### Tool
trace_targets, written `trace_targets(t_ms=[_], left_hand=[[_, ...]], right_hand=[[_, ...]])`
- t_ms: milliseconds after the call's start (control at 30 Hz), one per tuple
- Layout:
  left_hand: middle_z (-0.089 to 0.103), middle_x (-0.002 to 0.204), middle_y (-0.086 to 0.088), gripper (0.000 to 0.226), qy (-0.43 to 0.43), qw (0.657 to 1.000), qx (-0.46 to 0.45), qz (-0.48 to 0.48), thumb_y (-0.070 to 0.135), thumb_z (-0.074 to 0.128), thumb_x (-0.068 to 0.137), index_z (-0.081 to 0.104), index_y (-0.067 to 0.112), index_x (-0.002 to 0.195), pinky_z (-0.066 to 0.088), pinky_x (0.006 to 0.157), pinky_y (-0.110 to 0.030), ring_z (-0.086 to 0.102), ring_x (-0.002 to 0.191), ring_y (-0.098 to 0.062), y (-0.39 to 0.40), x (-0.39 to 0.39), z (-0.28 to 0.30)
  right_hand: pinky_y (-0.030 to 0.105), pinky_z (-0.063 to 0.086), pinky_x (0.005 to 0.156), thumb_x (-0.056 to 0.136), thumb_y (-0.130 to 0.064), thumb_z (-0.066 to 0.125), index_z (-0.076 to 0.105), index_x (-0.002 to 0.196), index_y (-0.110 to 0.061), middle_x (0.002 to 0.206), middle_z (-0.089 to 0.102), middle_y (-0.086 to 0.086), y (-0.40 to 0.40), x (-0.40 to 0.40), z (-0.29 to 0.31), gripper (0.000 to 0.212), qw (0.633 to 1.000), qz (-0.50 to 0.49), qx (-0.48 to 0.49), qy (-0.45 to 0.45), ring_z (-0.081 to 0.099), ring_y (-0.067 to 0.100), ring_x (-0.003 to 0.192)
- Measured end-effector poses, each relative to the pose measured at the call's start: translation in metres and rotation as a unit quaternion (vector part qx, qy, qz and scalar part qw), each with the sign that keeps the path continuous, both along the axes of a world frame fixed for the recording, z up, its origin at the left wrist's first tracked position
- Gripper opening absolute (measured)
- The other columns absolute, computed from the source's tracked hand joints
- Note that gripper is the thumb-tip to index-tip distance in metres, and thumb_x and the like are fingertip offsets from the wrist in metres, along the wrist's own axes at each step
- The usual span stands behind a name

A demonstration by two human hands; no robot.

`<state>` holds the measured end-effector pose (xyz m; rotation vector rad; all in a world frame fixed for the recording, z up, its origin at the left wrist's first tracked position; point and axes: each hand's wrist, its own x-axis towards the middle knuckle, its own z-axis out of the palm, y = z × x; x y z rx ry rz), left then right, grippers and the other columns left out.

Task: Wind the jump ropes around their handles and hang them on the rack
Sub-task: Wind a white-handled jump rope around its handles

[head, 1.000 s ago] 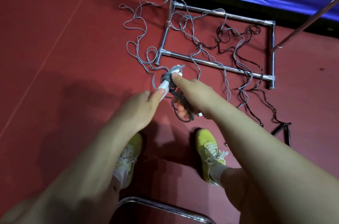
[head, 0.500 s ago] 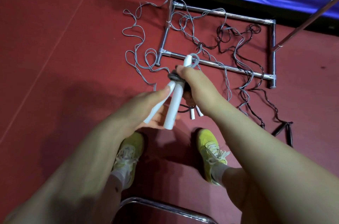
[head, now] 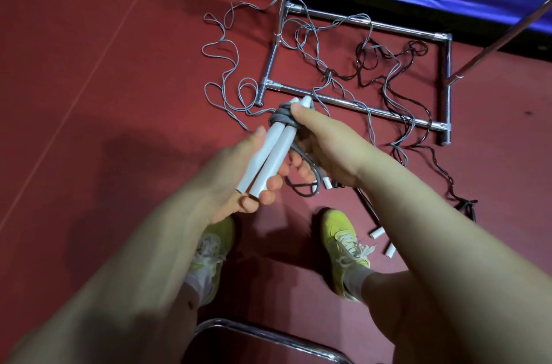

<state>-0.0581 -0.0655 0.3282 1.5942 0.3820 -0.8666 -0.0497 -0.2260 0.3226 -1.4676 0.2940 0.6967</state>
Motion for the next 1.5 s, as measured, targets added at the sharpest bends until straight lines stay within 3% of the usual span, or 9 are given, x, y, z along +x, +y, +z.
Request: trace_targets(t_ms=[233, 400, 633, 767, 933, 1000, 1233, 1367, 1500], left_hand=[[0.057, 0.058, 0.003, 0.051, -0.084, 0.983, 0.13, -0.1, 0.054, 0.033, 0.095, 0.06, 0.016, 0.074, 0.034, 0.041, -0.02, 0.05, 0.044, -0.012, -0.004, -0.004, -0.002], [0.058, 0.059, 0.001, 0.055, -0.145, 0.971, 0.168, -0.088, 0.065, 0.042, 0.078, 0.062, 0.014, 0.074, 0.041, 0.063, -0.032, 0.051, 0.053, -0.02, -0.002, -0.003, -0.009], [0.049, 0.068, 0.001, 0.04, -0.198, 0.947, 0.225, -0.111, 0.046, 0.05, 0.092, 0.055, 0.009, 0.078, 0.031, 0.06, -0.033, 0.045, 0.064, -0.019, 0.001, 0.0, -0.007], [0.05, 0.067, 0.003, 0.05, -0.213, 0.936, 0.242, -0.144, 0.063, 0.055, 0.074, 0.054, 0.013, 0.081, 0.032, 0.059, -0.033, 0.047, 0.065, -0.019, 0.002, -0.002, -0.008], [0.062, 0.075, 0.002, 0.033, 0.011, 0.995, 0.07, -0.065, 0.053, 0.057, 0.084, 0.07, 0.025, 0.094, 0.044, 0.082, -0.036, 0.058, 0.077, -0.021, -0.005, 0.002, -0.006], [0.067, 0.084, -0.003, 0.058, 0.094, 0.992, -0.005, -0.086, 0.064, 0.049, 0.074, 0.069, 0.02, 0.107, 0.046, 0.092, -0.043, 0.063, 0.085, -0.024, -0.003, 0.004, 0.001], [0.067, 0.072, -0.013, 0.084, 0.184, 0.94, -0.279, -0.073, 0.075, 0.029, 0.063, 0.076, 0.006, 0.078, 0.053, 0.064, -0.038, 0.064, 0.06, -0.027, 0.001, -0.007, 0.016], [0.048, 0.056, -0.001, 0.073, 0.175, 0.941, -0.279, -0.071, 0.074, 0.029, 0.068, 0.068, 0.012, 0.07, 0.034, 0.048, -0.024, 0.042, 0.043, -0.016, 0.003, -0.005, 0.016], [0.044, 0.054, 0.0, 0.068, 0.159, 0.957, -0.237, -0.045, 0.07, 0.026, 0.081, 0.06, 0.012, 0.071, 0.032, 0.045, -0.021, 0.038, 0.04, -0.013, 0.002, -0.003, 0.015]], right_hand=[[0.032, 0.036, 0.061, 0.084, -0.075, 0.034, 0.052, 0.067, -0.014, 0.058, 0.048, 0.006, 0.007, -0.003, 0.0, 0.066, 0.967, 0.014, -0.255, 0.004, 0.043, 0.021, 0.051], [0.038, 0.05, 0.061, 0.088, -0.066, 0.038, 0.055, 0.06, -0.011, 0.037, 0.041, -0.003, 0.01, -0.002, 0.001, 0.064, 0.969, -0.009, -0.248, -0.007, 0.042, 0.017, 0.039], [0.021, 0.023, 0.043, 0.08, -0.077, 0.041, 0.063, 0.079, -0.01, 0.058, 0.042, 0.0, 0.012, -0.006, -0.001, 0.071, 0.987, -0.023, -0.152, 0.039, 0.029, 0.01, 0.037], [0.023, 0.022, 0.044, 0.082, -0.072, 0.045, 0.055, 0.066, -0.014, 0.041, 0.039, -0.008, 0.011, -0.007, 0.003, 0.061, 0.981, -0.037, -0.187, 0.043, 0.029, 0.006, 0.03], [0.028, 0.016, 0.048, 0.085, -0.052, 0.048, 0.035, 0.055, -0.021, 0.037, 0.027, -0.009, 0.012, -0.003, 0.004, 0.045, 0.982, -0.057, -0.18, -0.023, 0.021, 0.008, 0.032], [0.027, 0.014, 0.047, 0.079, -0.048, 0.051, 0.033, 0.054, -0.023, 0.04, 0.025, -0.008, 0.013, -0.003, 0.004, 0.04, 0.99, -0.087, -0.108, -0.039, 0.019, 0.008, 0.035], [0.016, 0.019, 0.036, 0.061, -0.043, 0.056, 0.048, 0.062, -0.023, 0.051, 0.039, -0.005, 0.013, -0.006, 0.006, 0.022, 0.979, -0.154, 0.121, -0.061, 0.029, 0.008, 0.04], [0.014, 0.019, 0.036, 0.051, -0.06, 0.051, 0.041, 0.067, -0.02, 0.046, 0.032, -0.005, 0.007, -0.004, 0.003, 0.045, 0.99, -0.095, 0.092, -0.058, 0.021, 0.008, 0.036], [0.018, 0.021, 0.039, 0.073, -0.06, 0.043, 0.041, 0.064, -0.018, 0.049, 0.037, -0.004, 0.003, -0.002, 0.003, 0.043, 0.997, -0.029, 0.038, -0.052, 0.024, 0.011, 0.04]])
